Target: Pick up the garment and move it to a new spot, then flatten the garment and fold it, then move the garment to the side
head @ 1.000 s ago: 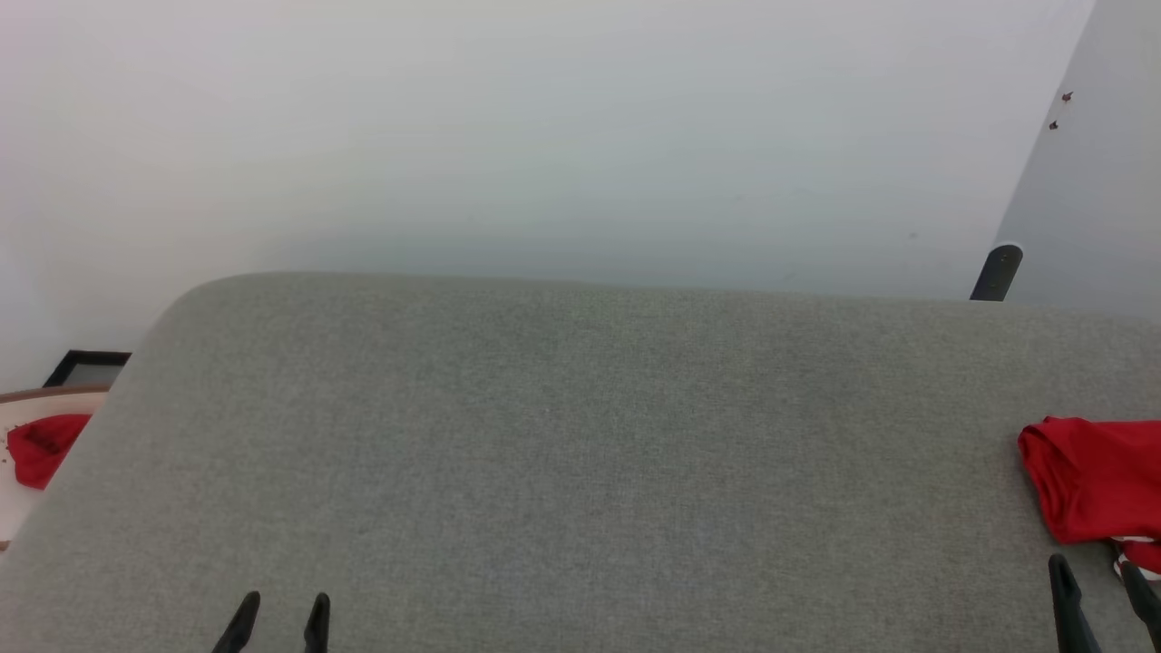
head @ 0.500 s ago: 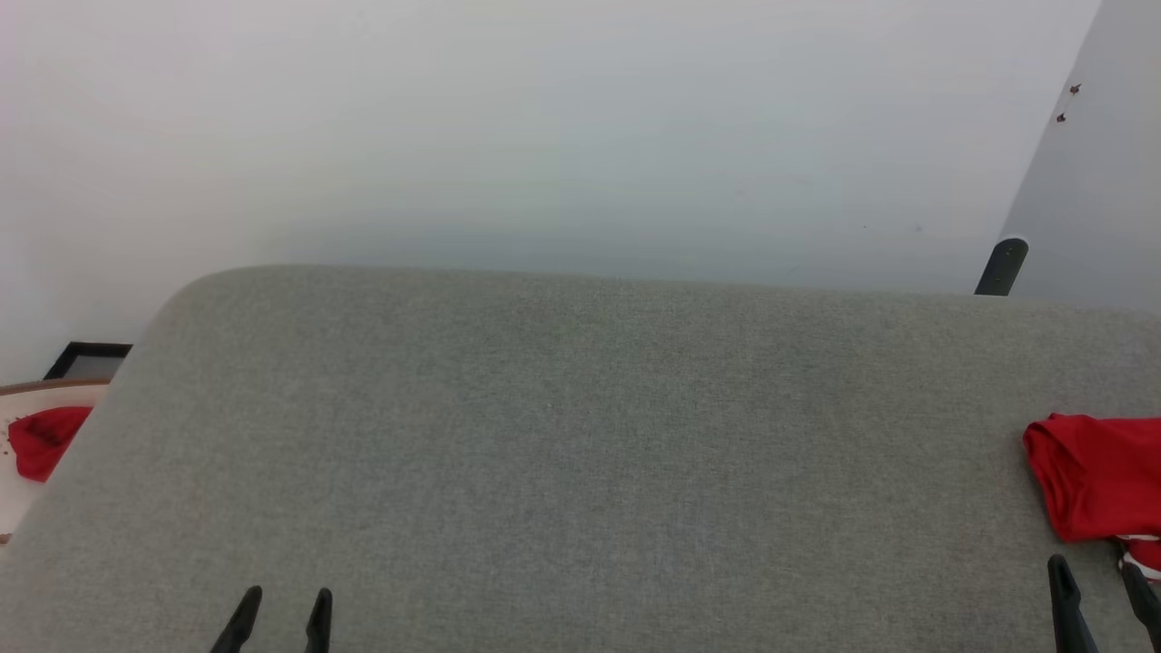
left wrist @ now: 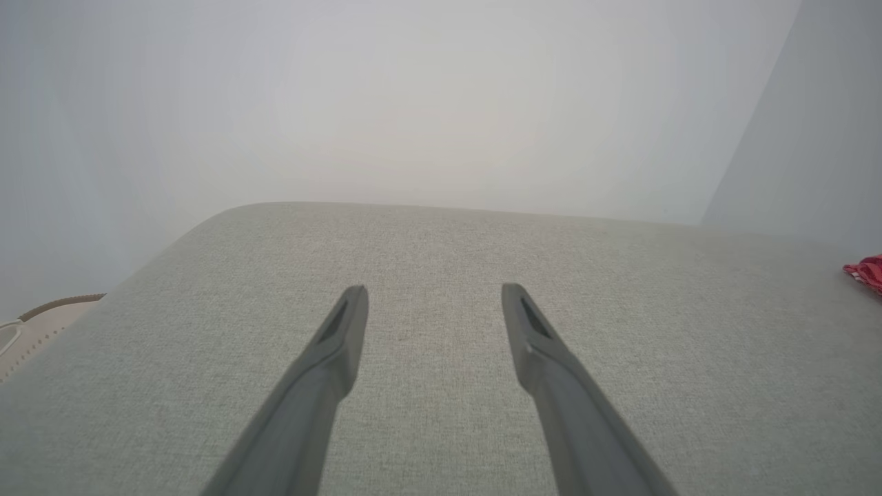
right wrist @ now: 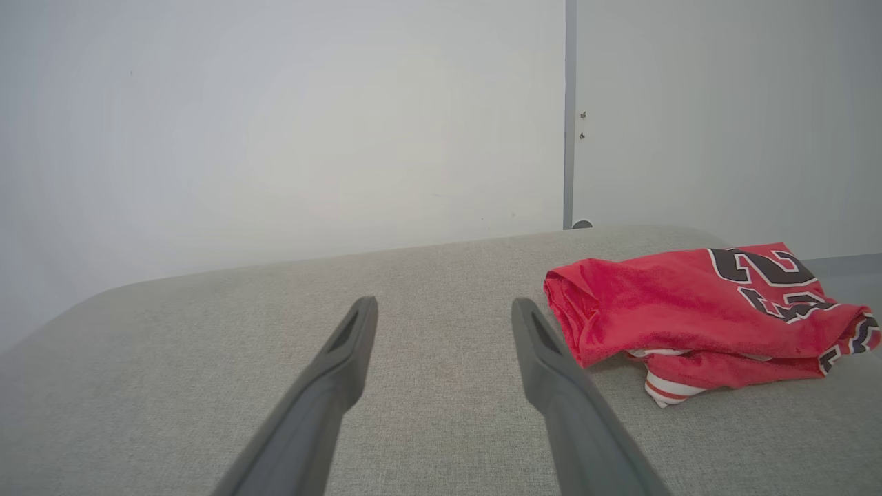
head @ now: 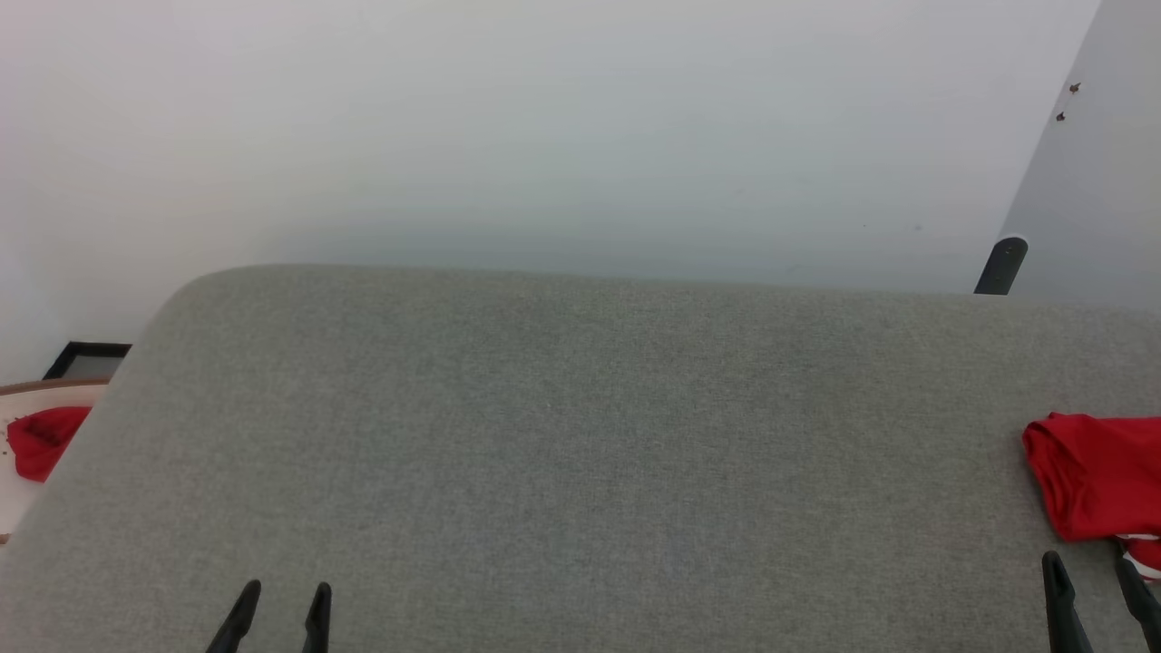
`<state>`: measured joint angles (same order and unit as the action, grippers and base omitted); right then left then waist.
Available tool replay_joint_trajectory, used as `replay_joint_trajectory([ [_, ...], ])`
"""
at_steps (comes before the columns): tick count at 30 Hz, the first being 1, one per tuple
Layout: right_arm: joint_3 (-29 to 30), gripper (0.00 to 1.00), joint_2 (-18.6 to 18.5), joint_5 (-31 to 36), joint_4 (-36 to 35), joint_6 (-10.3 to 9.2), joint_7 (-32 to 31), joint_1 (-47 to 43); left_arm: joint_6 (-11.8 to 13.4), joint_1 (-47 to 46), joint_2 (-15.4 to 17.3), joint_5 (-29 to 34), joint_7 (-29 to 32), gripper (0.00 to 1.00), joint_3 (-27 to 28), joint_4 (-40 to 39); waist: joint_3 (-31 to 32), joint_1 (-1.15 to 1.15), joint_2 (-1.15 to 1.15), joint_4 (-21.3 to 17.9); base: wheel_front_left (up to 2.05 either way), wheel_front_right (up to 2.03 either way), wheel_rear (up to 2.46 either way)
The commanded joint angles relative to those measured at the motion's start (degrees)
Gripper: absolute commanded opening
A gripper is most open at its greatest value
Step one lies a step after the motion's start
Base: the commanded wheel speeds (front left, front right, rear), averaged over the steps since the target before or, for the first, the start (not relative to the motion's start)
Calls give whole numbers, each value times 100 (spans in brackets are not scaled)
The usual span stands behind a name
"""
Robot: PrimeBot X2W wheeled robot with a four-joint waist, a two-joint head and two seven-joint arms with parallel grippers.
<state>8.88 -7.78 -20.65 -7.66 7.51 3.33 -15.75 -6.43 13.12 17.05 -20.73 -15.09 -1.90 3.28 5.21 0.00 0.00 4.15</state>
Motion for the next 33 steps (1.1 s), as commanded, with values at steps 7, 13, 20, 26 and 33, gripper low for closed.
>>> replay_joint_trajectory([
  [7,-33,100,48,46,-34,-4,13,-1,68,-41,-19,-100,4,100,18,-23,17,0,0,-7,0,0,0],
  [13,-38,0,134,-80,266,1,-34,9,36,55,-186,-169,25,0,-36,230,13,0,0,-11,0,0,0],
  [20,-48,0,163,-674,425,1,-120,201,24,-121,-288,-756,208,0,43,305,-13,0,0,-30,0,0,0],
  [26,-65,0,189,-1227,569,1,-192,373,12,-279,-382,-1302,374,0,113,368,-40,0,0,-50,0,0,0],
  [33,-84,0,218,-1825,726,0,-270,561,-2,-450,-484,-1890,552,0,187,436,-71,0,0,-72,0,0,0],
])
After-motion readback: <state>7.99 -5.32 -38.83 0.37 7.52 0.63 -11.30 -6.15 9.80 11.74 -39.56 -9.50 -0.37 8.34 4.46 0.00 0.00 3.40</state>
